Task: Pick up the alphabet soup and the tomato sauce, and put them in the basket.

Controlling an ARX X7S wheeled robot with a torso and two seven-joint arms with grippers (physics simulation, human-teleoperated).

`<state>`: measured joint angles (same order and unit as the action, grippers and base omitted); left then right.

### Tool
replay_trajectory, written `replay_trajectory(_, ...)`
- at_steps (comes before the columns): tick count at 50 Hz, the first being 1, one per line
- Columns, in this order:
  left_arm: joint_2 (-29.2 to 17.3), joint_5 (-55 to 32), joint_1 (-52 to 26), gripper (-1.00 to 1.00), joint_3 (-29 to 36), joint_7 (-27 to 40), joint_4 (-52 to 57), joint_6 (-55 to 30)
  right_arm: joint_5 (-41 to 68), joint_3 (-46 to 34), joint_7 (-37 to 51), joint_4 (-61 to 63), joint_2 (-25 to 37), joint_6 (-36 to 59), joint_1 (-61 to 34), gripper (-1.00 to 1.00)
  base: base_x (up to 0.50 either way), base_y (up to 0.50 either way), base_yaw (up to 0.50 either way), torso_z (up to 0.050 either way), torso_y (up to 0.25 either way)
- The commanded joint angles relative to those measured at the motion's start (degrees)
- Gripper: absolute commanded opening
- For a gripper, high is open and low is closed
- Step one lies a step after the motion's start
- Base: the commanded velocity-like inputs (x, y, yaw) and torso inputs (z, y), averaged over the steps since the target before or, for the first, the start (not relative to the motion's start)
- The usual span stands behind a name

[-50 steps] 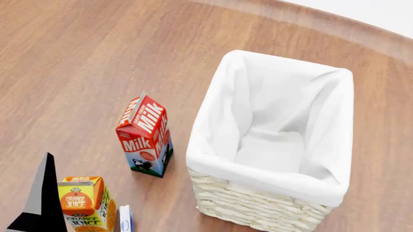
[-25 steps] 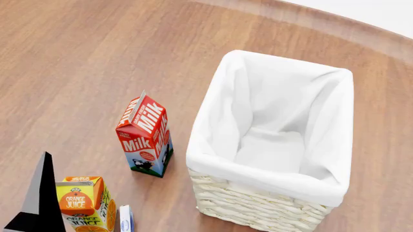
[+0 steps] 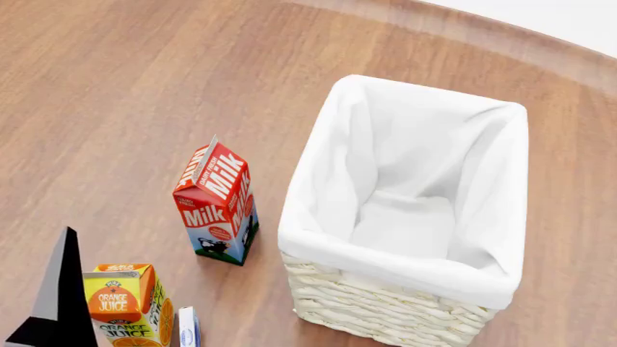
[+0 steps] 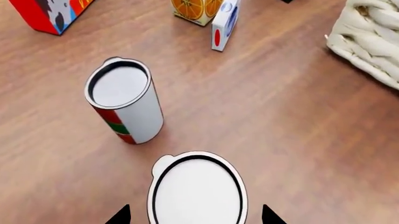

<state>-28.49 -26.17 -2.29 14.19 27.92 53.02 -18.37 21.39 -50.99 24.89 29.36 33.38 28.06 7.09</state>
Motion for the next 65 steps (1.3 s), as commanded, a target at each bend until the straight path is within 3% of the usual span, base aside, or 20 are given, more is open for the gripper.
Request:
replay_trajectory(1,-0.3,-0.2,0.0,1.0,0.0,0.2,-0.2,0.5,0.5,0.2,-0.2,-0.4,-0.4,0.5,-0.8,1.0,0.0,0.0,0.0,0.0,0.0)
replay_trajectory(36,-1.4,-1.1,-0.3,1.0,0.2,1.4,0.3,0.5,3.3,0.7,-1.8,-3.4,-1.7,3.4,-3.7,1.0,0.0,0.0,0.0,0.0,0.0)
replay_trajectory(37,-1.4,-1.1,-0.3,1.0,0.2,1.4,0.3,0.6,3.2,0.6,-1.7,-3.2,-1.7,3.6,-3.7,-1.0,0.0,0.0,0.0,0.0,0.0)
replay_trajectory(65,-2.1,-1.6,-0.7,1.0,0.6,2.1,0.3,0.8,2.2,1.0,-1.3,0.9,0.8,0.1,-2.7,-1.0,0.0,0.0,0.0,0.0,0.0)
